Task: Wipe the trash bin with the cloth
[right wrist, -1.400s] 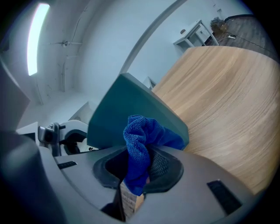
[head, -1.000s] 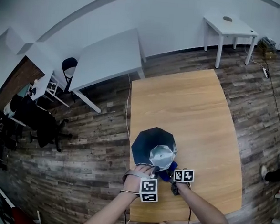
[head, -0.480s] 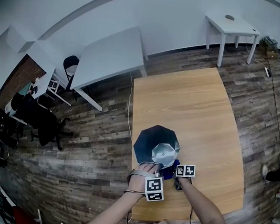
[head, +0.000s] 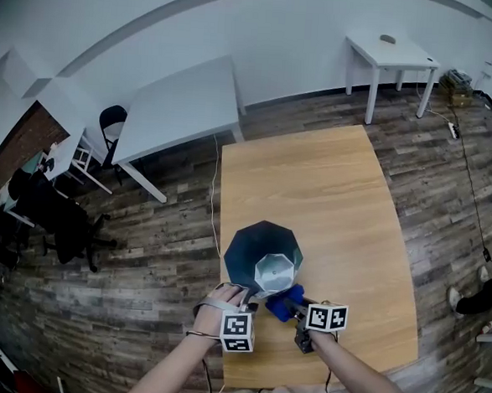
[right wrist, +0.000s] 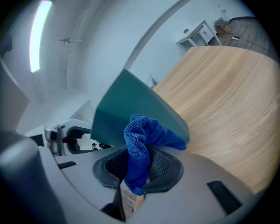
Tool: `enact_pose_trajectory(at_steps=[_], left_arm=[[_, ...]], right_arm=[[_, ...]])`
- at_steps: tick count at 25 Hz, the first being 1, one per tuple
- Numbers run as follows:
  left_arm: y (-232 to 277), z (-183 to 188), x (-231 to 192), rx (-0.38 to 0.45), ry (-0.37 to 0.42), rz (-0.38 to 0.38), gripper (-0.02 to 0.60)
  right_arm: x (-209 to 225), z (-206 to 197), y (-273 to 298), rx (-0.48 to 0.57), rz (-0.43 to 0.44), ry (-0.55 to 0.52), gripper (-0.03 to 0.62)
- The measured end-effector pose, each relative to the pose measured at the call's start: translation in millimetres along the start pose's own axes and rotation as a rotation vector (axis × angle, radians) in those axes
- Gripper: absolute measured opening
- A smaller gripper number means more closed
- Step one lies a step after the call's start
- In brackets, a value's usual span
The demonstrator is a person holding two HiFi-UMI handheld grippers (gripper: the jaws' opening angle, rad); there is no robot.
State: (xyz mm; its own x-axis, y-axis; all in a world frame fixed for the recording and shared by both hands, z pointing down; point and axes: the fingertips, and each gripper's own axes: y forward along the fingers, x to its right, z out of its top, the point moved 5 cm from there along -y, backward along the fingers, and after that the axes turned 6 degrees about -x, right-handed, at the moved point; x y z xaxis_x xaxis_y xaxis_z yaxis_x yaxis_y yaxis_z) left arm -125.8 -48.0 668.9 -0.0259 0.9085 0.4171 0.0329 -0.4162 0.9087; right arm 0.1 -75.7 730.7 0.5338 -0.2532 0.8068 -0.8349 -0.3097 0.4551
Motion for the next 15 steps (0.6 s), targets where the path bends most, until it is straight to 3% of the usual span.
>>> enact_pose_trajectory(at_steps=[3,8,10,15], left_arm=[[5.1,-7.7,-1.4,-0.017,0.025,0.028,0.198],[17.0,-5.7,-1.5,-0.099,0.142,0.061,0.170],[17.5,-4.3,-3.1,-0.114,0.182,0.066,0.092],[16.9,2.7,-0.6,-0.088,0.220,0.041,0.067]], right_arm=[[-36.3,2.7,-16.8,0.044,0.077,0.039,0.080],[-77.3,9.0,-26.8,0.086,0.157,0.074,0.080],[-81.4,13.9,-22.1,0.091,0.154,0.073,0.080],[-65.0,14.9,-10.8,0.080,0.111,0.059,0.080]])
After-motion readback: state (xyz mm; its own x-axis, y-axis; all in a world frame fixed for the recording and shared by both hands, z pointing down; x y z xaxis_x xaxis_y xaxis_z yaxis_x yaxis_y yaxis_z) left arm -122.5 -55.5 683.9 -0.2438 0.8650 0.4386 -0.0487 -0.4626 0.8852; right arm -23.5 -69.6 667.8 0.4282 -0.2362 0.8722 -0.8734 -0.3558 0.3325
